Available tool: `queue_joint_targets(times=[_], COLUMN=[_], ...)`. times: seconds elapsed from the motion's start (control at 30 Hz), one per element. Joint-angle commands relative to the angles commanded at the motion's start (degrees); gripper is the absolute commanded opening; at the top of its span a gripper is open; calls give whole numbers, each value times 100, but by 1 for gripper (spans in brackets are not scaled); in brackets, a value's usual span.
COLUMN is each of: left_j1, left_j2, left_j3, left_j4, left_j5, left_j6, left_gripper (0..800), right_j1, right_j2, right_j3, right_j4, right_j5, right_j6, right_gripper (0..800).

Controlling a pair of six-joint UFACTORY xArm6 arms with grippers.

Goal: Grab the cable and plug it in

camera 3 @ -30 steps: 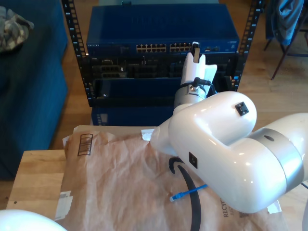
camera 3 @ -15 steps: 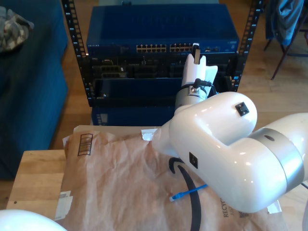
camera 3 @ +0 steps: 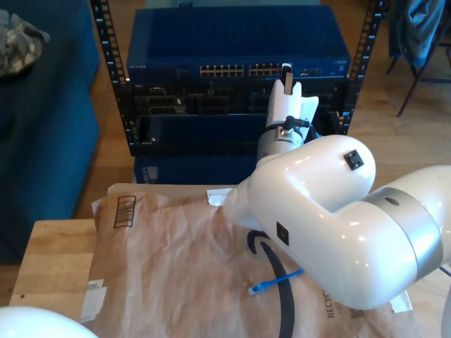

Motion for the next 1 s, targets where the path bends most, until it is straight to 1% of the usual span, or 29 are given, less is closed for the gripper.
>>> queue_joint_targets(times=[0.4,0.6,0.8,1.0], left_j1=[0,0,0,0], left_j2=[0,0,0,0], left_j3=[0,0,0,0], left_j4=[9,0,0,0], left_j5=[0,0,0,0], left_j6=[0,0,9,0], left_gripper=[800,800,800,800], right_j1=[0,26,123,70], right_j2=[-9,-79,-132,-123], right_j3=[26,255,308,229], right_j4=[0,9,0,-44], right_j5=[-9,-53,-70,-62], right_j6=[0,18,26,26], right_gripper=[2,1,2,1])
